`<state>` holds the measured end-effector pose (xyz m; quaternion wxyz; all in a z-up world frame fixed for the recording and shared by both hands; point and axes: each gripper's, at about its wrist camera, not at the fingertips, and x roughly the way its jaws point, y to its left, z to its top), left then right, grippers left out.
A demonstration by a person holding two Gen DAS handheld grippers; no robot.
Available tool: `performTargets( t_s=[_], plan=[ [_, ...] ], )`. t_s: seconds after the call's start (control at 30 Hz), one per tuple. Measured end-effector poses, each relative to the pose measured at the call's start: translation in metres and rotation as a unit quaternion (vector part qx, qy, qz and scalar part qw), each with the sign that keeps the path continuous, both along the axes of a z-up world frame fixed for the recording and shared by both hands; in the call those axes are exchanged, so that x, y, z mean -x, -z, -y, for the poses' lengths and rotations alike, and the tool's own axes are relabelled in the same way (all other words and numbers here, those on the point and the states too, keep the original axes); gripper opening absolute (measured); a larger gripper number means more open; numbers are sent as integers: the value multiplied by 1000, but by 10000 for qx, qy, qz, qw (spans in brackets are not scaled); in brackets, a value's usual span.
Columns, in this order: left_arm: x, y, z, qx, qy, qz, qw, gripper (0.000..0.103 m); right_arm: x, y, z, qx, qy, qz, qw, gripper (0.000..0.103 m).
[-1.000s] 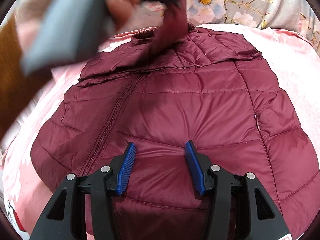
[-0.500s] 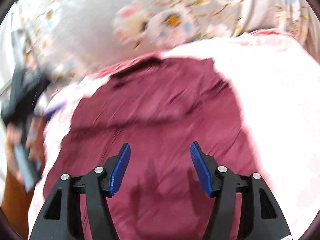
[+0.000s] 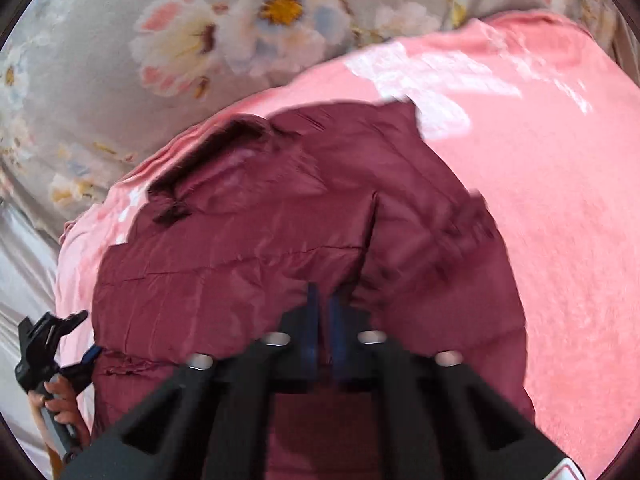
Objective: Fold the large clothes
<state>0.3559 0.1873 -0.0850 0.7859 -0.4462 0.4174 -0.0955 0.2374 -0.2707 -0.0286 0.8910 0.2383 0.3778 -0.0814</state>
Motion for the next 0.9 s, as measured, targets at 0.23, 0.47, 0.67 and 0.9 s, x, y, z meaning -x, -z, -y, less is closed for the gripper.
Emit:
performTargets(
  t_s=[0.23,0.47,0.67,0.9],
  plan=[
    [-3,-43,4,-551,-223,618,9963,1,13,-105,-15,775,-295,1534,9847,2],
    [2,-28,27,-1519,-59,445,9874,0,-13,-19,12,635,-44,307,9975,1],
    [6,7,25,-1594,-2,233,9869,1,-10,26,9,570,-58,-145,9982,1],
    [10,9,39,-2187,48,469,9747,1,-16,37,1,812,-117,-350,9960,1]
  ],
)
